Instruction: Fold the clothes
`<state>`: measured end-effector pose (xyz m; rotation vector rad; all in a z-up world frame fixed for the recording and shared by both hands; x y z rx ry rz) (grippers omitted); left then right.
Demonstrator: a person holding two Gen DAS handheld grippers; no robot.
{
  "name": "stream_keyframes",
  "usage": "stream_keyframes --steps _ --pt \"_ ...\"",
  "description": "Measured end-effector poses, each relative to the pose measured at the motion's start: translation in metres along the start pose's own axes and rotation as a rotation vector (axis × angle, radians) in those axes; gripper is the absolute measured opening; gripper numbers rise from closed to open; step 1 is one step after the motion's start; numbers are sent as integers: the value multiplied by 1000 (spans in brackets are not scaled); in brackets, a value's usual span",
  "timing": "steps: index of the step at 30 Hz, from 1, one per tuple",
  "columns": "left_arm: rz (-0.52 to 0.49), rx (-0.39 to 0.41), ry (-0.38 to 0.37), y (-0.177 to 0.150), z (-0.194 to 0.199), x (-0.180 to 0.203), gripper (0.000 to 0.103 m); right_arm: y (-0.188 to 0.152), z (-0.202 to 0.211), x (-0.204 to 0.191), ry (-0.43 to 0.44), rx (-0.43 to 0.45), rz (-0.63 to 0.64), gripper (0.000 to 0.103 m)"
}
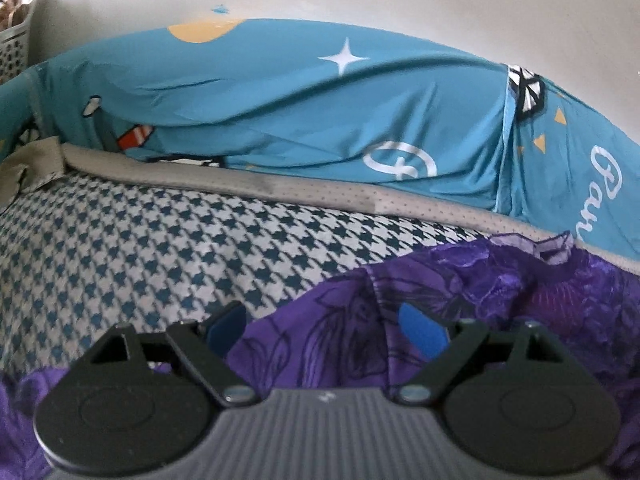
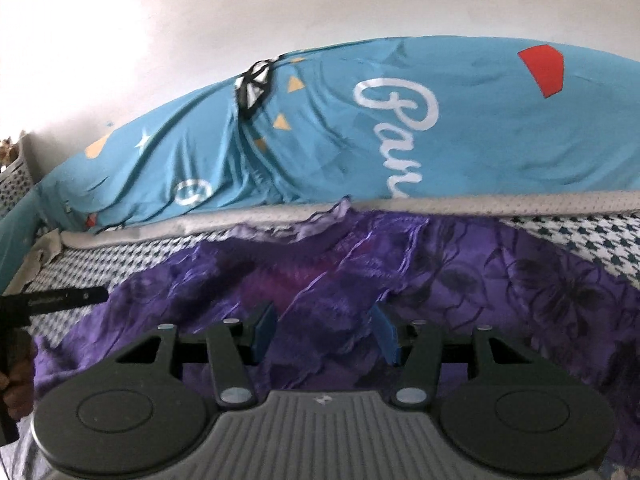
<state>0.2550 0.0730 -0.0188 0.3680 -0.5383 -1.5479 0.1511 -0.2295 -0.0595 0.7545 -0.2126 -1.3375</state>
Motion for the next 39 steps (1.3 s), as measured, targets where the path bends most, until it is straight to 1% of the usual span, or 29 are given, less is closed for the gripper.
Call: stream_keyframes --steps 3,7,10,12,14,17,20,28,33,34,35,36,37,38,39 --pt "-19 -11 -17 4 -10 3 88 9 -7 2 14 17 -17 53" --pt "-61 -12 -34 11 -21 8 88 22 -20 3 -16 35 2 53" --pt "-87 -13 -48 15 -28 12 89 33 -31 8 -25 44 -11 55" --pt "-104 -14 -57 19 -32 15 91 39 -38 10 -22 44 -22 61" --pt "-122 -14 -67 22 -37 18 93 43 -45 12 -29 43 -18 66" --pt "-148 -15 -81 26 -44 22 94 48 -57 13 -79 42 28 66" --pt "-172 -24 -94 28 -51 25 94 53 -67 15 -108 40 56 67" --pt "-291 -49 -140 21 -63 49 95 59 -94 11 -147 23 135 71" --pt "-344 -59 -125 13 -76 57 94 55 -109 9 -159 8 162 72" --pt "-343 -58 -129 14 -77 58 94 54 -110 7 -161 10 175 71" --pt "-342 -57 -134 14 -77 58 94 54 -110 5 -163 12 188 63" --pt "-342 -56 -139 14 -78 59 94 54 -111 3 -156 13 200 44" --pt "-344 -55 -142 14 -79 59 91 53 -111 0 -140 14 210 36" --pt "-348 -53 -146 14 -79 60 89 53 -111 -2 -125 13 218 23" --pt "-353 -50 -150 14 -78 62 83 52 -112 -4 -116 13 225 17"
Point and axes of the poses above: each gripper's, at about its wrist camera, not at the fingertips, and z roughly against the way its jaws point, x to its right, y to its top, the point moved 6 cm from there along -z, roughly the way its jaws point, and after that the axes turned 11 degrees about -x, right-handed, at the moved point
